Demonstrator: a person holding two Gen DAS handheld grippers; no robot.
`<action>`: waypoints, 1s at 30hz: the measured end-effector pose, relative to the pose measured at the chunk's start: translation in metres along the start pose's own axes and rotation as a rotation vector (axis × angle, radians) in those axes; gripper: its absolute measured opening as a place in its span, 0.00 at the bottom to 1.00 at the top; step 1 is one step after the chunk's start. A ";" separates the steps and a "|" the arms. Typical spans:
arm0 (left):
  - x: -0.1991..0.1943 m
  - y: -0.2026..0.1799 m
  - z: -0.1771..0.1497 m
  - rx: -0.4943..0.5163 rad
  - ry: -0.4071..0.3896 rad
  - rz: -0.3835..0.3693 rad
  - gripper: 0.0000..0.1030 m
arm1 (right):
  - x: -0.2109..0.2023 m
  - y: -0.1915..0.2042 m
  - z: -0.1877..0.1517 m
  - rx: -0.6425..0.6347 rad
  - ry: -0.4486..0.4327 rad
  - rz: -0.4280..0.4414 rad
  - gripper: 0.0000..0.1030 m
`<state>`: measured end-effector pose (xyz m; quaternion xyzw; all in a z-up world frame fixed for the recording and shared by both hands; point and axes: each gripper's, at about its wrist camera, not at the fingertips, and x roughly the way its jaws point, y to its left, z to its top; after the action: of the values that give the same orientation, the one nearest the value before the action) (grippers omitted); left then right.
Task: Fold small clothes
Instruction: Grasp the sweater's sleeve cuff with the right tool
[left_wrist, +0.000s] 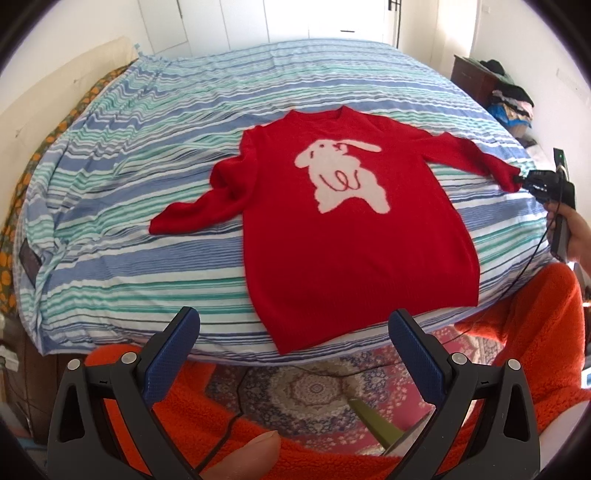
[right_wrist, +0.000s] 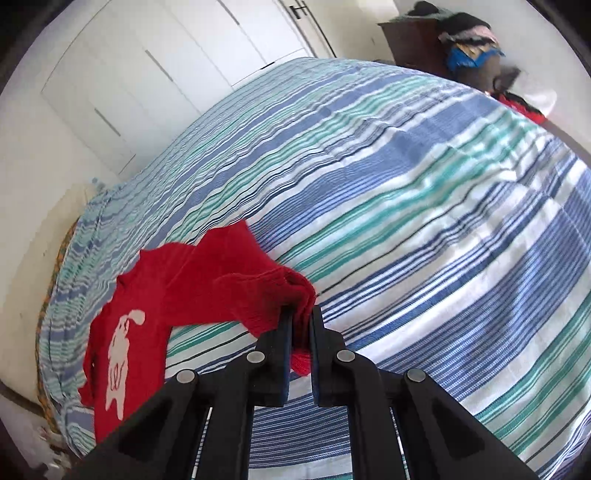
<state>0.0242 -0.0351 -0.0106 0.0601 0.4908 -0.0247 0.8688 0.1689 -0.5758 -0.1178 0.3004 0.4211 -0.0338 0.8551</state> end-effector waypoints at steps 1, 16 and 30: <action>-0.003 -0.004 0.003 0.015 -0.013 0.000 0.99 | 0.000 -0.015 0.000 0.081 0.010 0.003 0.08; 0.005 -0.018 0.010 0.020 0.028 0.009 0.99 | 0.036 -0.063 0.024 0.221 0.106 0.213 0.04; 0.010 -0.030 0.012 0.058 0.041 0.027 0.99 | 0.021 -0.089 0.054 0.169 -0.016 -0.054 0.34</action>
<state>0.0363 -0.0665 -0.0155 0.0925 0.5068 -0.0258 0.8567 0.1931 -0.6740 -0.1517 0.3599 0.4179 -0.0948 0.8287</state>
